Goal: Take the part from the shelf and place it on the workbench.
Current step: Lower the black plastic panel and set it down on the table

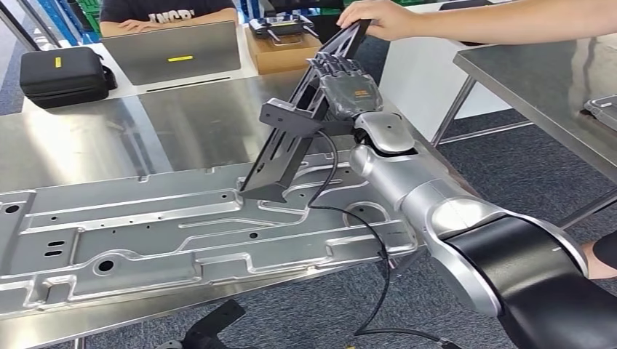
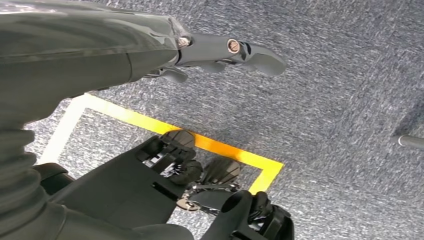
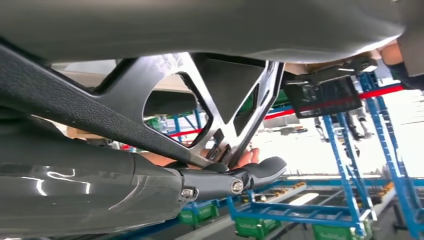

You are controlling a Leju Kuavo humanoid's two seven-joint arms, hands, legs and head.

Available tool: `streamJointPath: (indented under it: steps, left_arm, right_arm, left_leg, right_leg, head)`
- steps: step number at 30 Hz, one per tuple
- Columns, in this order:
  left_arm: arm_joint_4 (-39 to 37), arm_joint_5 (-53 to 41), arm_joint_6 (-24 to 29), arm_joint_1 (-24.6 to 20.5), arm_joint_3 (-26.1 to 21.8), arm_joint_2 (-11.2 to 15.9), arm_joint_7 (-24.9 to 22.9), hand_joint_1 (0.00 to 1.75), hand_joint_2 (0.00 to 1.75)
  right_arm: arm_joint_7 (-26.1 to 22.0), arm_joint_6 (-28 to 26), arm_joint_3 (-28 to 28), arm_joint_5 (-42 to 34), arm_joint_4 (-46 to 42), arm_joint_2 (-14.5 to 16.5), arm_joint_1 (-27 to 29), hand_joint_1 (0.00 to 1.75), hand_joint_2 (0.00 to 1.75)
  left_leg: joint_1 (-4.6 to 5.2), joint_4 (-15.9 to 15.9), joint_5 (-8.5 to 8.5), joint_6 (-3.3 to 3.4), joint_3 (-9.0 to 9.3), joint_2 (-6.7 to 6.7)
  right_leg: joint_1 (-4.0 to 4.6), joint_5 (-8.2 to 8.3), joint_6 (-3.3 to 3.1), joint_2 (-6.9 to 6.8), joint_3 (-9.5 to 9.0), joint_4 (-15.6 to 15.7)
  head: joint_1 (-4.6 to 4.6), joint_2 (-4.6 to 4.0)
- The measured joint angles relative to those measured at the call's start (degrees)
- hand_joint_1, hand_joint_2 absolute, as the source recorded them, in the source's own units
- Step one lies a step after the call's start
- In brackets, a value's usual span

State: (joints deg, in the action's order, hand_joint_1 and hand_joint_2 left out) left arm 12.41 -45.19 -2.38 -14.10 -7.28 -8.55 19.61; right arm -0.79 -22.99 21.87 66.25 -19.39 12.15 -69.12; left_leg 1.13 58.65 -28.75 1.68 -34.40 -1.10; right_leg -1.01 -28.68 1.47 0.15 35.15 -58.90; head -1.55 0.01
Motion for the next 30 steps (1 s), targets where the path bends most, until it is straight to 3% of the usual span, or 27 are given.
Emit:
streamJointPath:
  steps: [30]
  left_arm:
    - [0.0, -0.2, 0.5, -0.1, 0.0, -0.3, -0.4, 0.00, 1.75]
  right_arm:
    - [0.2, 0.4, 2.0, 0.9, 0.0, 0.2, 0.5, 0.00, 0.00]
  left_leg:
    - [0.02, 0.0, 0.00, 0.00, -0.01, -0.01]
  right_leg:
    - [-0.02, 0.01, 0.00, 0.00, -0.01, 0.0]
  head:
    - [0.00, -0.01]
